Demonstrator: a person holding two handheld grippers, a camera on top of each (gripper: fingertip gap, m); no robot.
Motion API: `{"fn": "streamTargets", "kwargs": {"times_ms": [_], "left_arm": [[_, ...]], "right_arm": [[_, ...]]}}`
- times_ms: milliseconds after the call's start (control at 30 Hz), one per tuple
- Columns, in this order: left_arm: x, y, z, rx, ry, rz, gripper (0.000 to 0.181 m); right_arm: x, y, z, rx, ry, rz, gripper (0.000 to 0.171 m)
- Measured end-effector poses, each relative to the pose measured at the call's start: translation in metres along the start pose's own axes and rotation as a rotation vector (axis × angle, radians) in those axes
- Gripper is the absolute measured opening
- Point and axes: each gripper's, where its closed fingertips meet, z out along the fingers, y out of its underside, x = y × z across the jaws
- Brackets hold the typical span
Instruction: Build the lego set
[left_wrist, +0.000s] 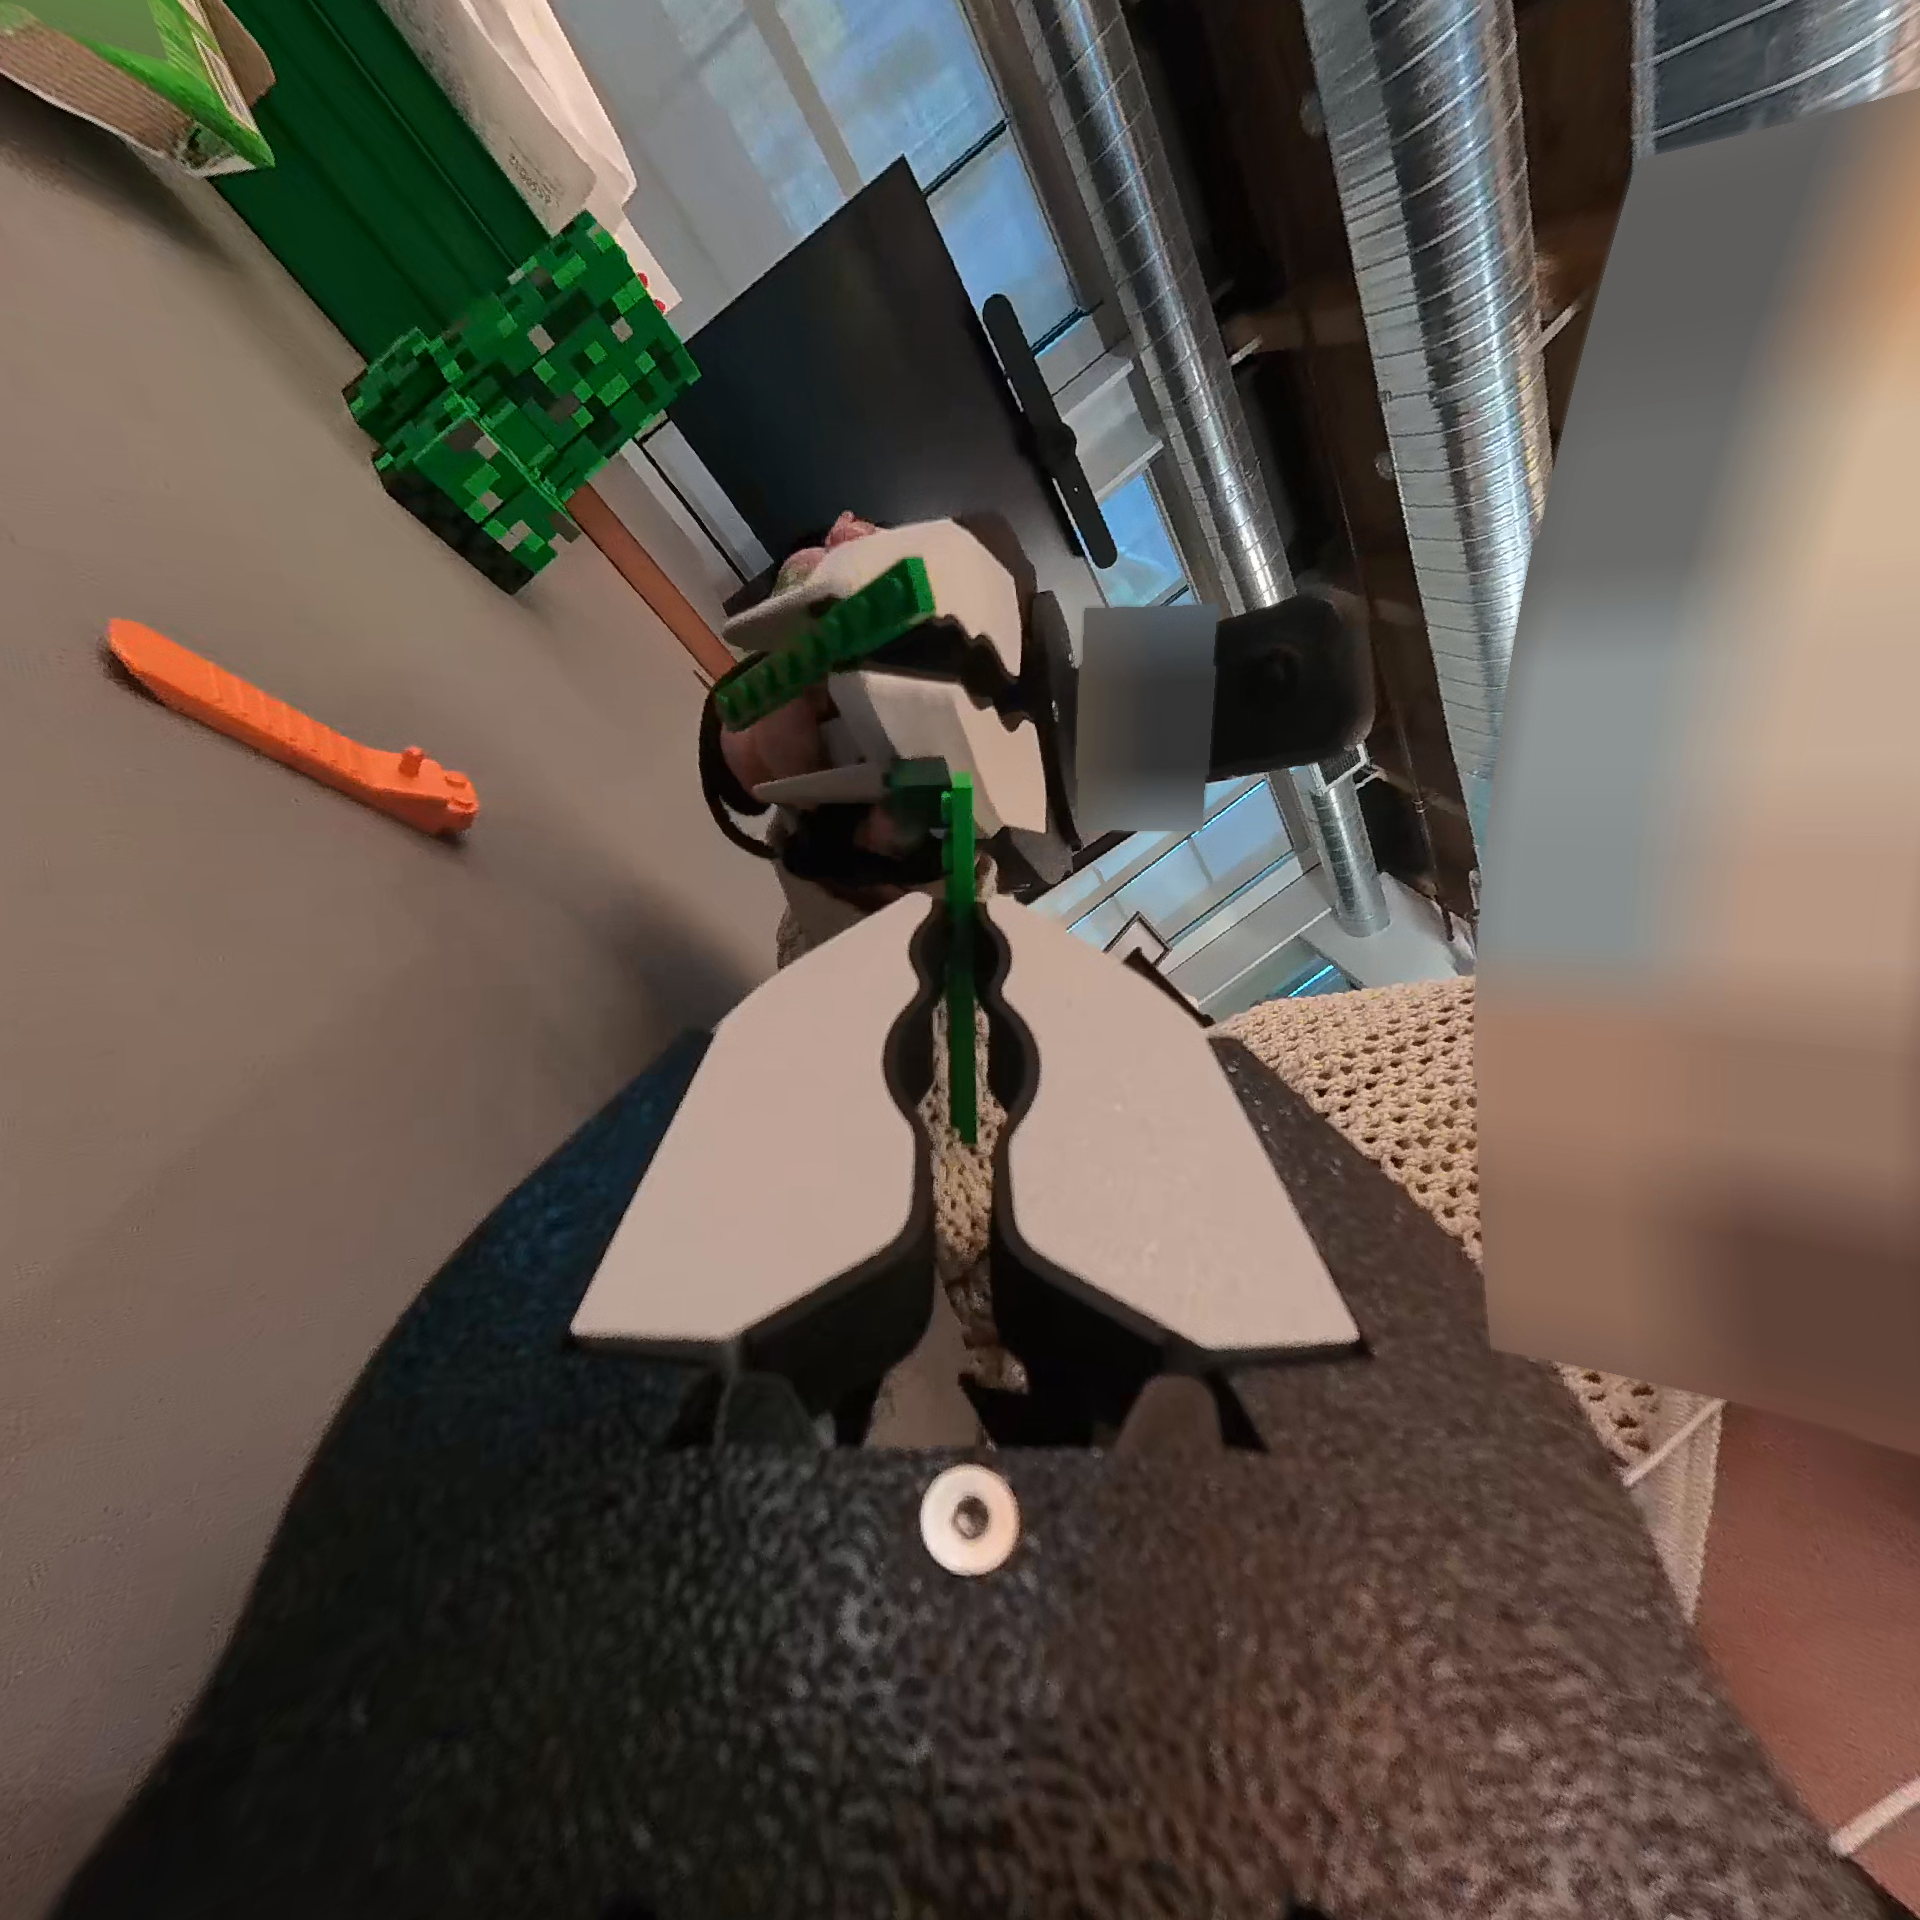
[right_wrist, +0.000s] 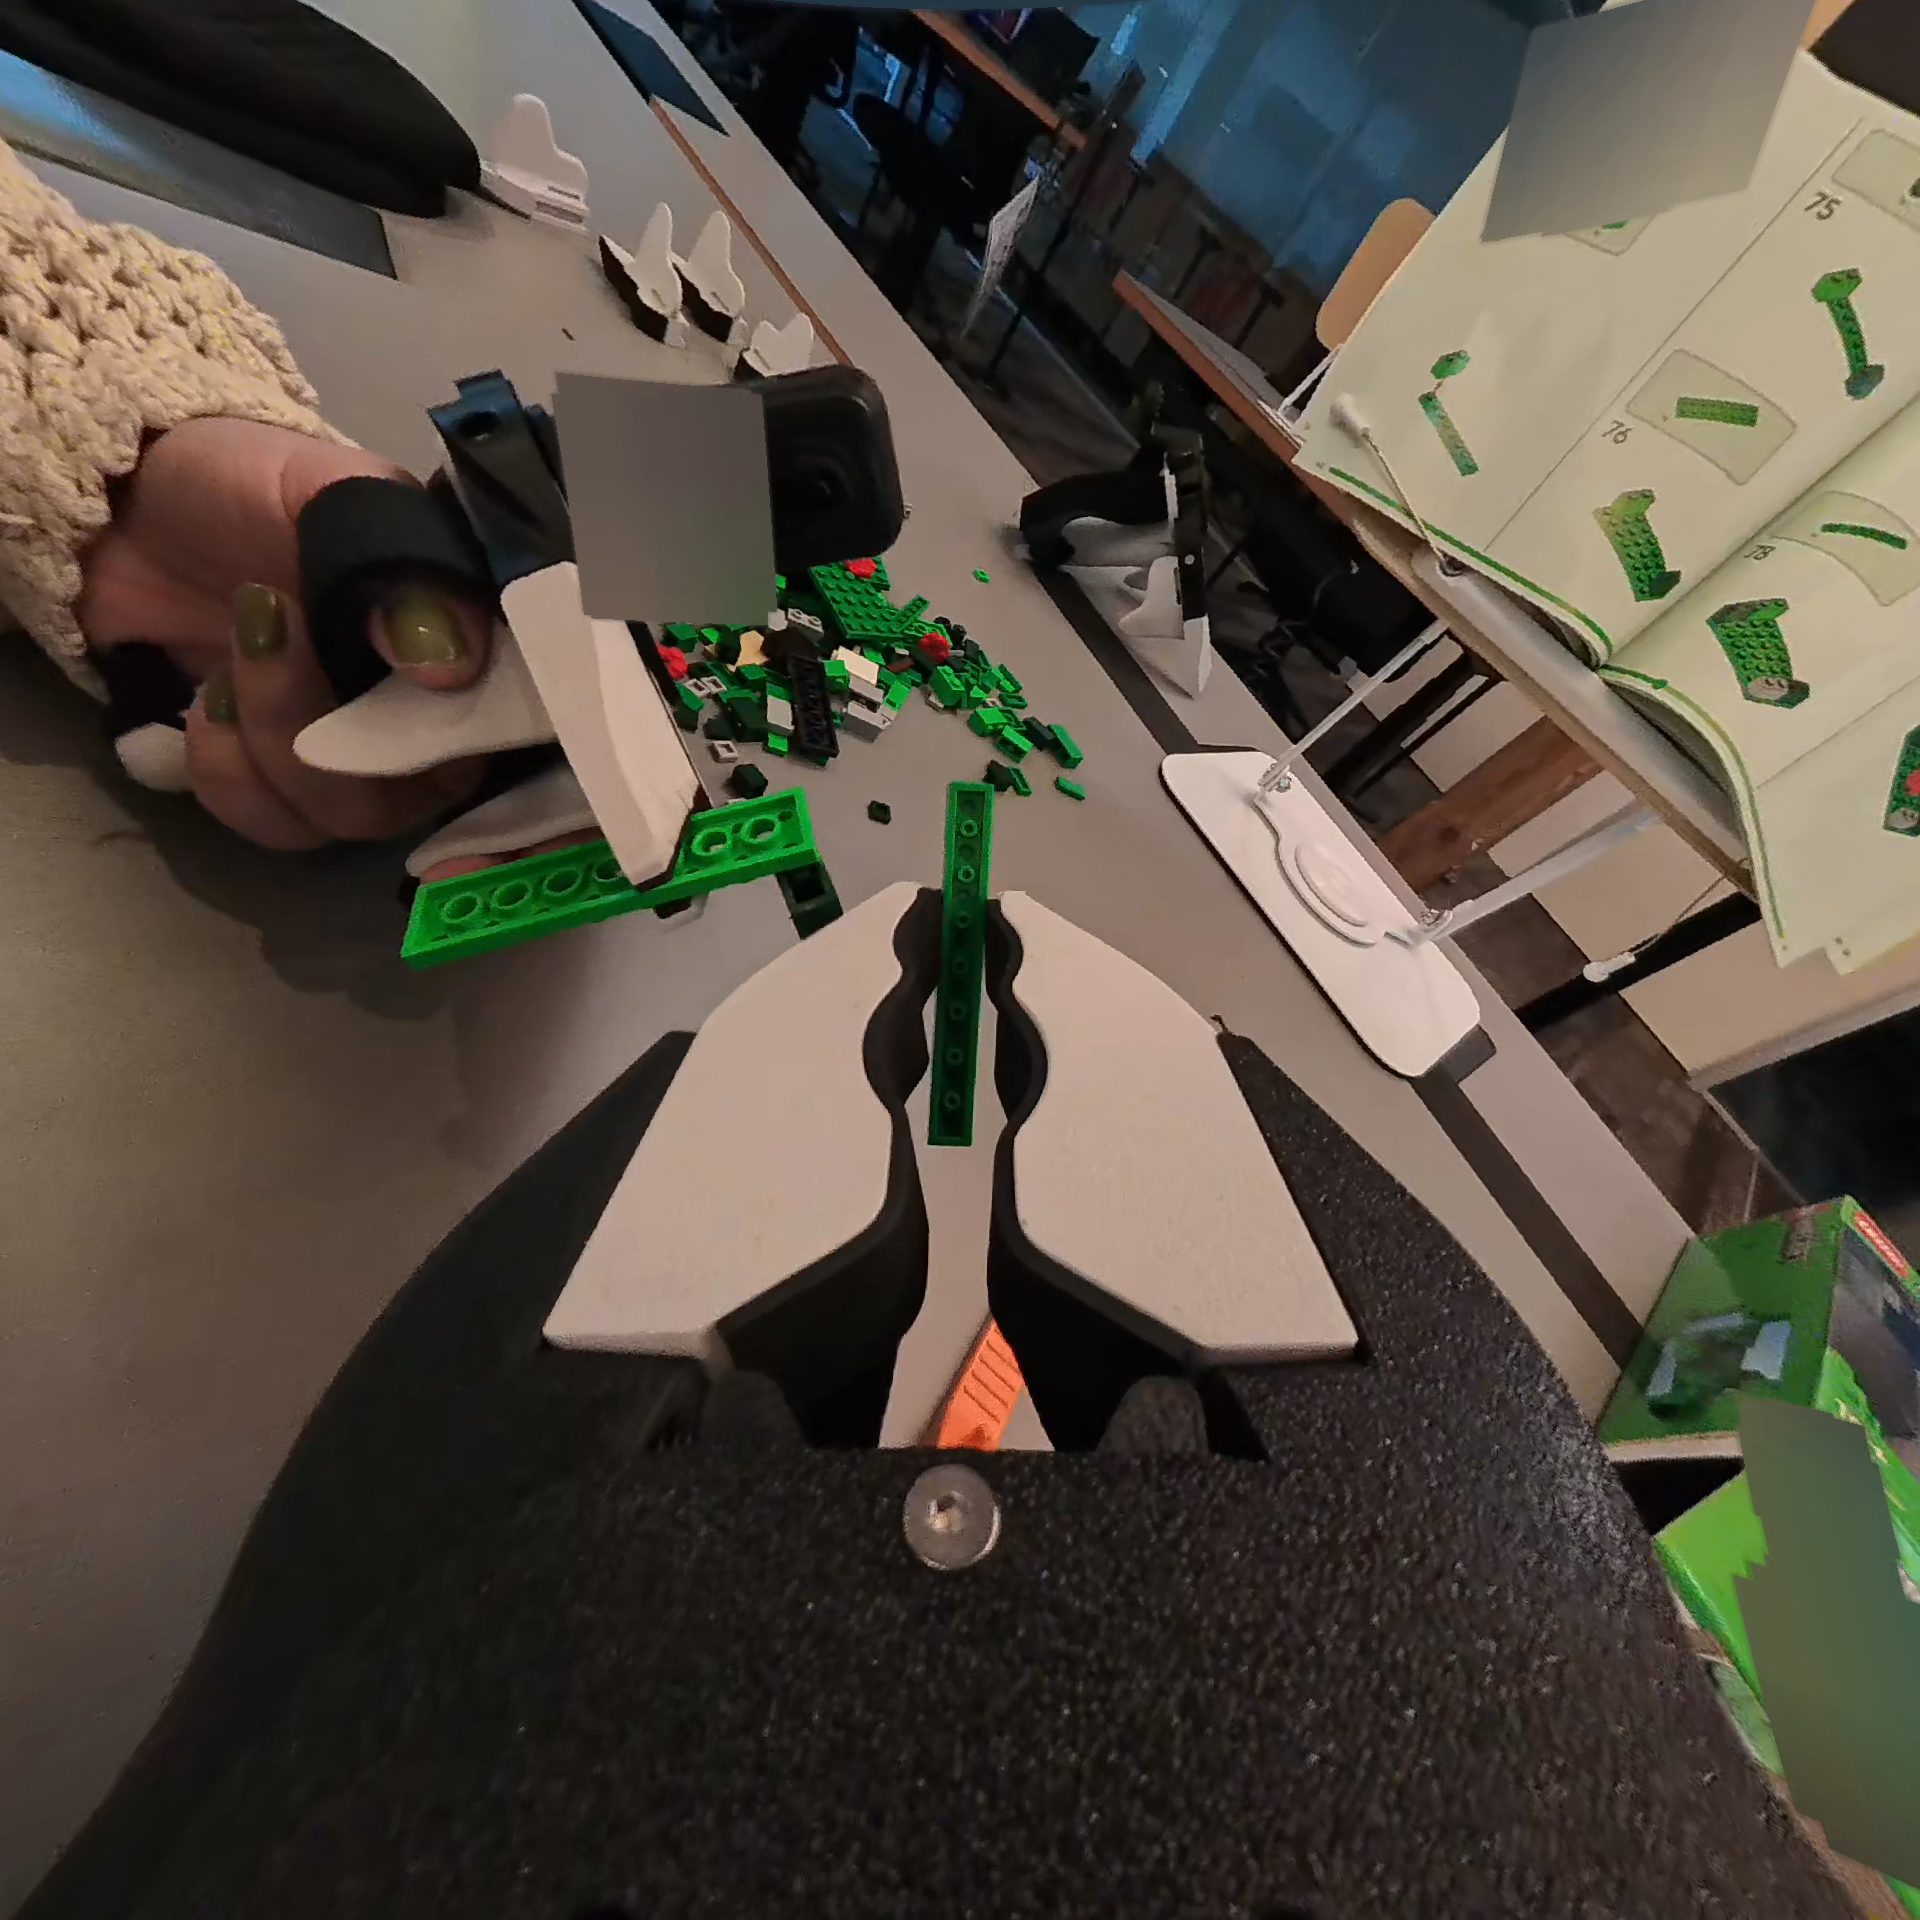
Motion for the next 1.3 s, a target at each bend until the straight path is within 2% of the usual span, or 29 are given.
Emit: {"fn": "streamTargets", "kwargs": {"times_ms": [300, 433, 533, 800, 1300], "left_arm": [[0.001, 0.002, 0.001, -0.01, 0.004, 0.003, 0.003], [0.0, 0.0, 0.0, -0.002, 0.006, -0.004, 0.002], [0.0, 0.0, 0.0, 0.002, 0.004, -0.004, 0.002], [-0.001, -0.002, 0.0, 0.009, 0.002, -0.006, 0.003], [-0.004, 0.001, 0.002, 0.002, -0.005, 0.002, 0.003]], "right_arm": [[-0.004, 0.002, -0.003, -0.001, -0.034, -0.026, 0.008], [-0.024, 0.002, 0.004, -0.011, -0.122, -0.061, 0.008], [-0.017, 0.011, 0.007, -0.065, -0.068, -0.082, 0.008], [-0.005, 0.003, -0.001, 0.017, -0.057, 0.051, 0.008], [-0.006, 0.018, 0.009, -0.065, -0.034, 0.03, 0.008]]}}
